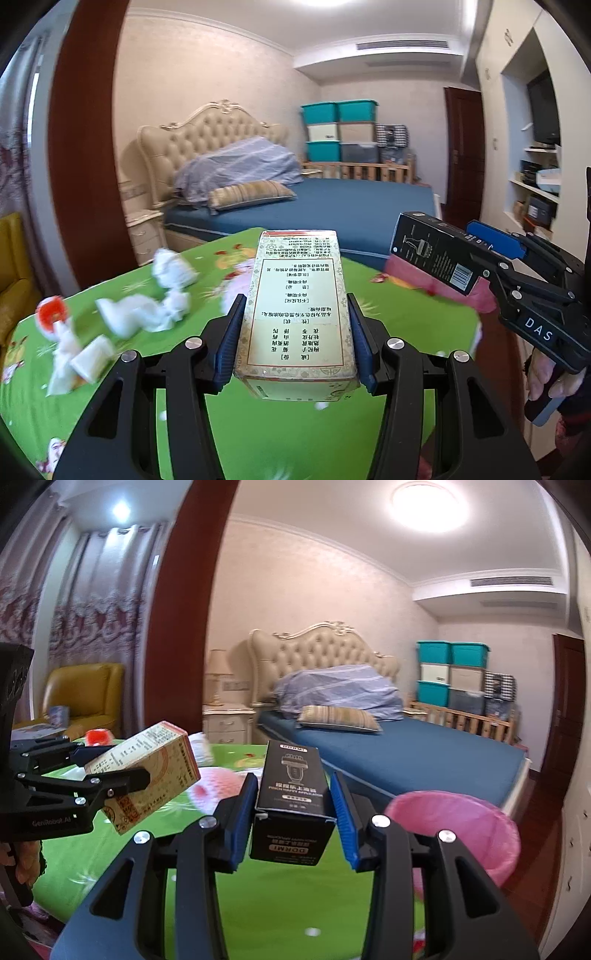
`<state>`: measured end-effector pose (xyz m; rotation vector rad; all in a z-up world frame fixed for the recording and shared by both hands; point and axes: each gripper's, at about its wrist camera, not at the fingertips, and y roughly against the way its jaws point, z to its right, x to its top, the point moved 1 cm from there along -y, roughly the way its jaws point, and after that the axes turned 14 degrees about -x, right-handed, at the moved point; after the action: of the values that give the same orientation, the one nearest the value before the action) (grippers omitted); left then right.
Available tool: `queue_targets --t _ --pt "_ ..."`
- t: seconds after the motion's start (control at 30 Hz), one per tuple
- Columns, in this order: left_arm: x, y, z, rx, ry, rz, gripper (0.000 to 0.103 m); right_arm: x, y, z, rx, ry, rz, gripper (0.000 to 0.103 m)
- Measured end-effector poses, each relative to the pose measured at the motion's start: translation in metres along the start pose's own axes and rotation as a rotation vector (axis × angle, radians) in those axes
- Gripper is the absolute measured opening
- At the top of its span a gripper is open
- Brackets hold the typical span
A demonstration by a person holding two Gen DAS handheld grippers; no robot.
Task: Collect trash
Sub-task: 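Carry both boxes over the pink bin and open both tools to drop them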
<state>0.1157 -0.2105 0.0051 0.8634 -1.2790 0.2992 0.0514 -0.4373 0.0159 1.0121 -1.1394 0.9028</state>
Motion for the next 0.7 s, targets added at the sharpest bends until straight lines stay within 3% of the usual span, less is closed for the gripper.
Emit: queue_targets --t 0.4,0.7 --pt "0.043 -0.074 0.059 -0.183 -0.038 -0.032 0.048 -0.022 -0.016 0.11 -0.202 -0.079 -0.033 0.04" --pt "0.071 -0.143 0.109 -0.284 -0.071 -0.031 0.049 -0.031 -0.054 0.167 -0.256 -0.081 -0.08 0.04"
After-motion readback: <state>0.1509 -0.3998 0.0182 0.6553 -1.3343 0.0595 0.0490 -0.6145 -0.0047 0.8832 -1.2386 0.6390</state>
